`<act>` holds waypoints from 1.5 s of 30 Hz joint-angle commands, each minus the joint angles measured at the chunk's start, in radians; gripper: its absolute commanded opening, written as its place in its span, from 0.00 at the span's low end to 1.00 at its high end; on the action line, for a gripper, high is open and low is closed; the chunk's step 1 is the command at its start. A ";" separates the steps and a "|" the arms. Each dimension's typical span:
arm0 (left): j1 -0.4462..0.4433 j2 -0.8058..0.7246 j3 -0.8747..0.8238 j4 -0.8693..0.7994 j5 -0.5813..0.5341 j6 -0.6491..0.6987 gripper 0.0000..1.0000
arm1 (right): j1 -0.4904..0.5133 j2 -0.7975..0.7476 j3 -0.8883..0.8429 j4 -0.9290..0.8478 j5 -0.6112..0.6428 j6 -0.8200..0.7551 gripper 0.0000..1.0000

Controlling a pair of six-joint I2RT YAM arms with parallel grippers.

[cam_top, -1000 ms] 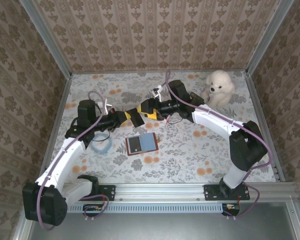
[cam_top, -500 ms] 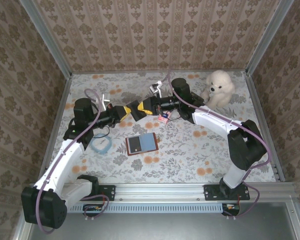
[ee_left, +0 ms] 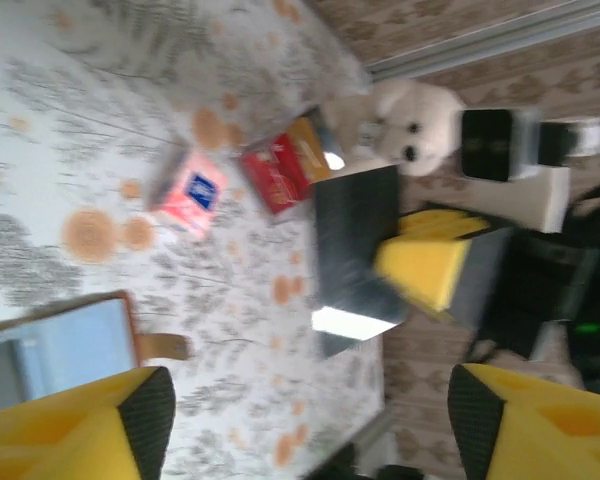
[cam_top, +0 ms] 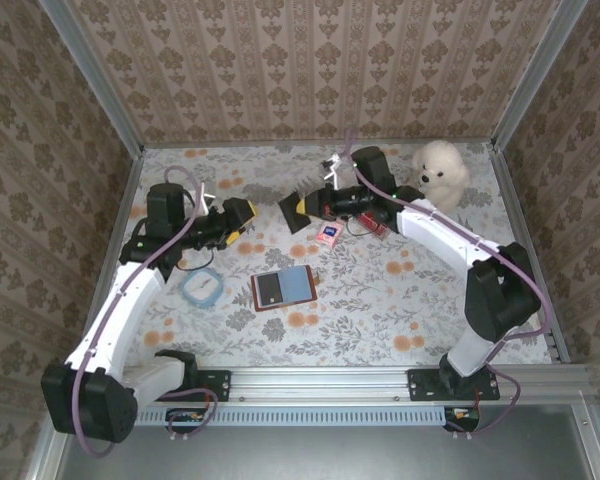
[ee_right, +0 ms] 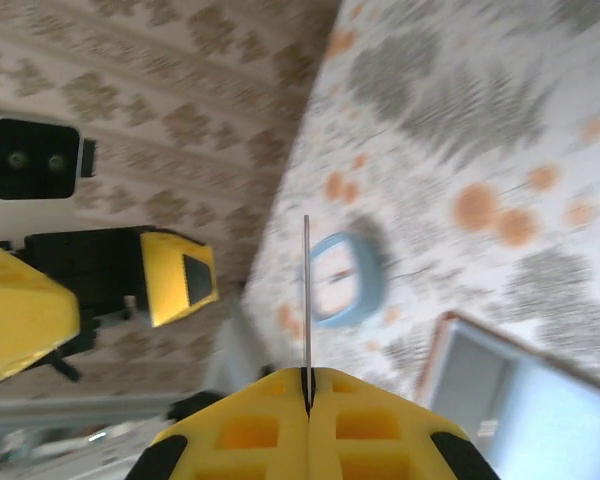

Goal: Take the credit cards out of the card holder

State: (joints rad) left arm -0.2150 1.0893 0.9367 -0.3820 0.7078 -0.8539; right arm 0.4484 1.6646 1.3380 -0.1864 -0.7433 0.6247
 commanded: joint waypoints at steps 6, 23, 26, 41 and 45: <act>0.080 0.126 0.005 -0.098 -0.107 0.197 0.94 | -0.114 -0.056 0.093 -0.315 0.450 -0.537 0.00; 0.140 0.205 0.002 -0.086 -0.088 0.278 1.00 | -0.333 0.233 0.416 -0.583 0.597 -1.143 0.00; 0.144 0.207 -0.003 -0.087 -0.088 0.279 1.00 | -0.335 0.283 0.447 -0.607 0.601 -1.210 0.00; 0.149 0.206 -0.053 -0.029 0.001 0.236 1.00 | -0.336 0.435 0.527 -0.631 0.699 -1.329 0.00; 0.149 0.205 -0.062 -0.027 0.000 0.234 1.00 | -0.339 0.446 0.526 -0.620 0.711 -1.331 0.00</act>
State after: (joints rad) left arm -0.0711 1.2922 0.8917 -0.4271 0.6853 -0.6090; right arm 0.1146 2.0884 1.8378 -0.7921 -0.0727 -0.6811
